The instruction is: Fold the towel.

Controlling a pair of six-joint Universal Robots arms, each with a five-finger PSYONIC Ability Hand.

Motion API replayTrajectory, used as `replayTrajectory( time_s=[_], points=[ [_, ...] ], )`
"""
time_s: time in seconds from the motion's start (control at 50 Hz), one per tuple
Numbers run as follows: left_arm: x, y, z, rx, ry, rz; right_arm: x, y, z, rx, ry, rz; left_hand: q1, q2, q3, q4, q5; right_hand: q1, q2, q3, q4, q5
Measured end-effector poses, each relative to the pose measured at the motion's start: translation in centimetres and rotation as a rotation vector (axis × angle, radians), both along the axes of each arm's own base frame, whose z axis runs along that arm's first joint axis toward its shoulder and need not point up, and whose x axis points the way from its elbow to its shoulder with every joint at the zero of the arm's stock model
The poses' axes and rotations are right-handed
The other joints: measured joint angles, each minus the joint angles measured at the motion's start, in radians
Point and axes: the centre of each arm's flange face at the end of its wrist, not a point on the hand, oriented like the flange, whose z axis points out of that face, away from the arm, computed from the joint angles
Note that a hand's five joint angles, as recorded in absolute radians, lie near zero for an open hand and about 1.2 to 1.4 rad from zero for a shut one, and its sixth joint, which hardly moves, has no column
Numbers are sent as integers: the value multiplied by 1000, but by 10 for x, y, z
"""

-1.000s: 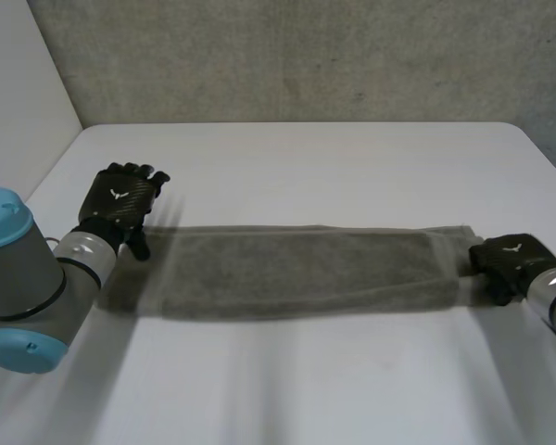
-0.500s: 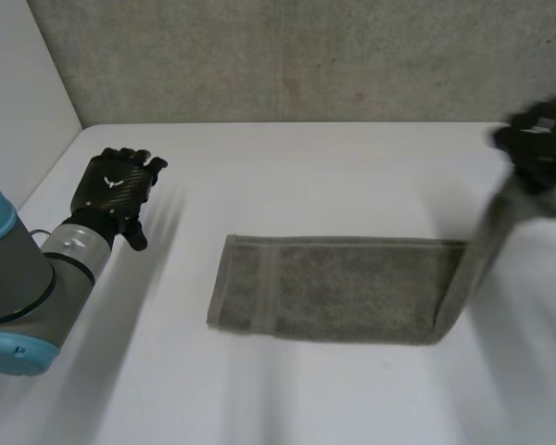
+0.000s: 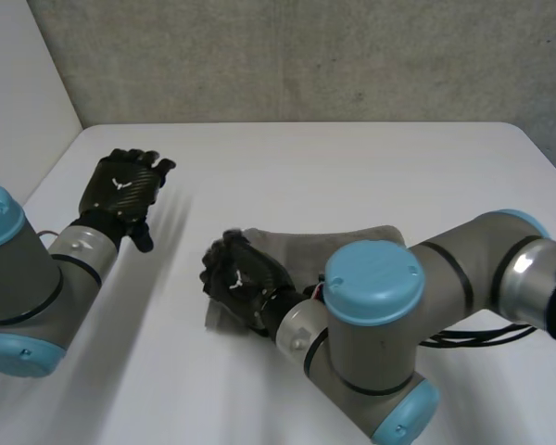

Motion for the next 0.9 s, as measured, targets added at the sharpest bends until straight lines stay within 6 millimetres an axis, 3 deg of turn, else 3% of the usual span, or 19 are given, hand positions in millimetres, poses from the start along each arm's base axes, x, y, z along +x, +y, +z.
replayTrajectory(
  time_s=[0.12, 0.18, 0.28, 0.38, 0.5, 0.6, 0.74, 0.9],
  points=[
    [-21, 13, 7, -23, 12, -66, -28, -13, 36, 20, -88, -84, -6, -7, -8, -7, -3, -58, -38, -49, -40, -29],
    [-37, 24, 12, -33, 32, -117, -56, -24, 55, 91, -173, -167, -7, -8, -8, -8, -3, -60, -38, -49, -40, -29],
    [-59, 40, 16, -23, 81, -188, -94, -42, 65, 221, -274, -306, -8, -8, -8, -8, -3, -61, -38, -49, -40, -29],
    [-78, 49, -5, 46, 96, -226, -139, -58, 49, 361, -273, -484, -8, -8, -8, -8, -3, -61, -38, -49, -40, -29],
    [-90, 55, -41, 135, 53, -219, -171, -62, 22, 453, -191, -604, -8, -8, -8, -8, -3, -60, -38, -49, -40, -29],
    [-90, 60, -56, 183, 18, -198, -181, -65, 1, 504, -142, -643, -8, -8, -8, -8, -3, 42, 55, 46, 40, 77],
    [-87, 67, -56, 207, 0, -194, -183, -71, -24, 547, -115, -661, -8, -8, -8, -8, -4, 195, 199, 191, 185, 223],
    [-91, 83, -43, 188, 11, -226, -182, -72, -28, 560, -136, -669, -8, -8, -8, -8, -3, 196, 199, 191, 185, 221]
  ],
)
